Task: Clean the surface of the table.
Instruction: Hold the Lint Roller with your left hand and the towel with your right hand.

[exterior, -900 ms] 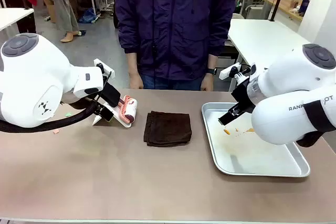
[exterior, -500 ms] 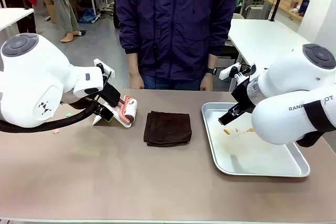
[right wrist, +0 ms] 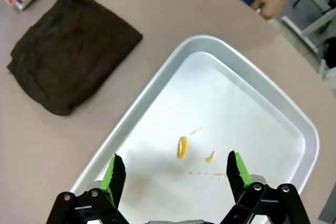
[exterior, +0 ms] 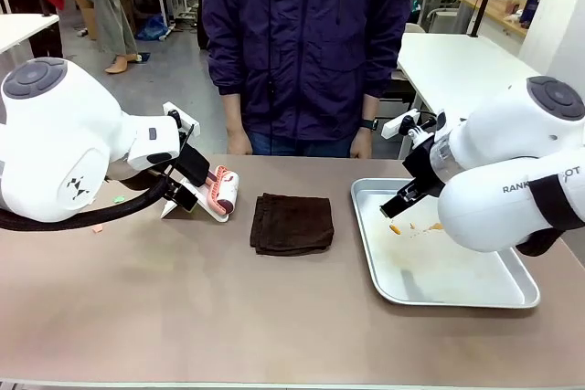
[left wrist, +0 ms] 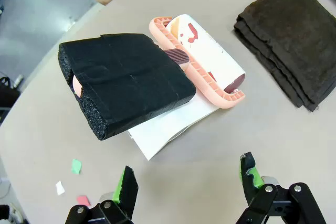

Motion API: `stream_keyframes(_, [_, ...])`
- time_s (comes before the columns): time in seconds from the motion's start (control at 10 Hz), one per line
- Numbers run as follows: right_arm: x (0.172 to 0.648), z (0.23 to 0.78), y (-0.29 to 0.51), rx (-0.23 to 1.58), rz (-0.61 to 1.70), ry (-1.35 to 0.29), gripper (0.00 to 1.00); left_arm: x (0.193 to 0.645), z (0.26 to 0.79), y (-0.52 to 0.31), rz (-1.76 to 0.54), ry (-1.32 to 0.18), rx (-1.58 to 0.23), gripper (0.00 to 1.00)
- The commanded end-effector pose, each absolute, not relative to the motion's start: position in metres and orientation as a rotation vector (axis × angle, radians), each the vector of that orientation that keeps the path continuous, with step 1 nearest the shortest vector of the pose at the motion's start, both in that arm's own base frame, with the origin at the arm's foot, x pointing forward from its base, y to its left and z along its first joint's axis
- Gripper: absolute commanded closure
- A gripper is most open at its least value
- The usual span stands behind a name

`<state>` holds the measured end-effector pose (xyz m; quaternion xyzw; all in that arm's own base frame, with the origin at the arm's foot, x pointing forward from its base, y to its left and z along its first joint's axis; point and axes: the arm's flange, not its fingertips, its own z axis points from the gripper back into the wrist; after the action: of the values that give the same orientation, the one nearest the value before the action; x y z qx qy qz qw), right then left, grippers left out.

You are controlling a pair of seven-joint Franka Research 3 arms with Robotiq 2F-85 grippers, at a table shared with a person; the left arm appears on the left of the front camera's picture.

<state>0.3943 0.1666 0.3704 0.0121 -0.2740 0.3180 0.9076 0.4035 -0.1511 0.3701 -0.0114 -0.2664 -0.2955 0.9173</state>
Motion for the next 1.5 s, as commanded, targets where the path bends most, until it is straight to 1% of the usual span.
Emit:
stream_keyframes(0.0, [0.394, 0.37, 0.167, 0.025, 0.656, -0.566, 0.0, 0.403, 0.37, -0.151, -0.609, -0.548, -0.023, 0.0])
stream_keyframes(0.3, [0.394, 0.37, 0.167, 0.025, 0.656, -0.566, 0.0, 0.403, 0.37, -0.151, -0.609, -0.548, -0.023, 0.0])
stream_keyframes(0.4, [0.39, 0.373, 0.166, 0.019, 0.617, -0.476, 0.0, 0.403, 0.37, -0.151, -0.608, -0.548, -0.023, 0.0])
stream_keyframes(0.5, [0.386, 0.38, 0.166, 0.098, 0.533, -0.398, 0.0, 0.396, 0.376, -0.147, -0.62, -0.45, -0.108, 0.0])
stream_keyframes(0.6, [0.381, 0.392, 0.167, 0.145, 0.419, -0.357, 0.0, 0.389, 0.385, -0.143, -0.635, -0.335, -0.198, 0.0])
stream_keyframes(0.7, [0.375, 0.407, 0.169, 0.171, 0.325, -0.311, 0.0, 0.383, 0.394, -0.14, -0.573, -0.228, -0.244, 0.0])
stream_keyframes(0.8, [0.367, 0.424, 0.168, 0.258, 0.274, -0.27, 0.0, 0.379, 0.405, -0.135, -0.522, -0.222, -0.285, 0.0])
stream_keyframes(0.9, [0.357, 0.444, 0.162, 0.41, 0.279, -0.215, 0.0, 0.375, 0.418, -0.129, -0.4, -0.199, -0.314, 0.0])
stream_keyframes(1.0, [0.348, 0.462, 0.15, 0.583, 0.304, -0.188, 0.0, 0.371, 0.434, -0.117, -0.378, -0.183, -0.468, 0.0])
stream_keyframes(1.1, [0.339, 0.477, 0.131, 0.747, 0.295, -0.188, 0.0, 0.368, 0.449, -0.093, -0.336, -0.21, -0.624, 0.0])
stream_keyframes(1.2, [0.328, 0.489, 0.103, 0.87, 0.258, -0.221, 0.0, 0.36, 0.464, -0.055, -0.33, -0.248, -0.819, 0.0])
stream_keyframes(1.3, [0.321, 0.495, 0.077, 0.923, 0.202, -0.264, 0.0, 0.351, 0.473, -0.017, -0.314, -0.307, -0.971, 0.0])
stream_keyframes(1.4, [0.316, 0.496, 0.051, 0.981, 0.15, -0.291, 0.0, 0.341, 0.477, 0.021, -0.254, -0.376, -1.078, 0.0])
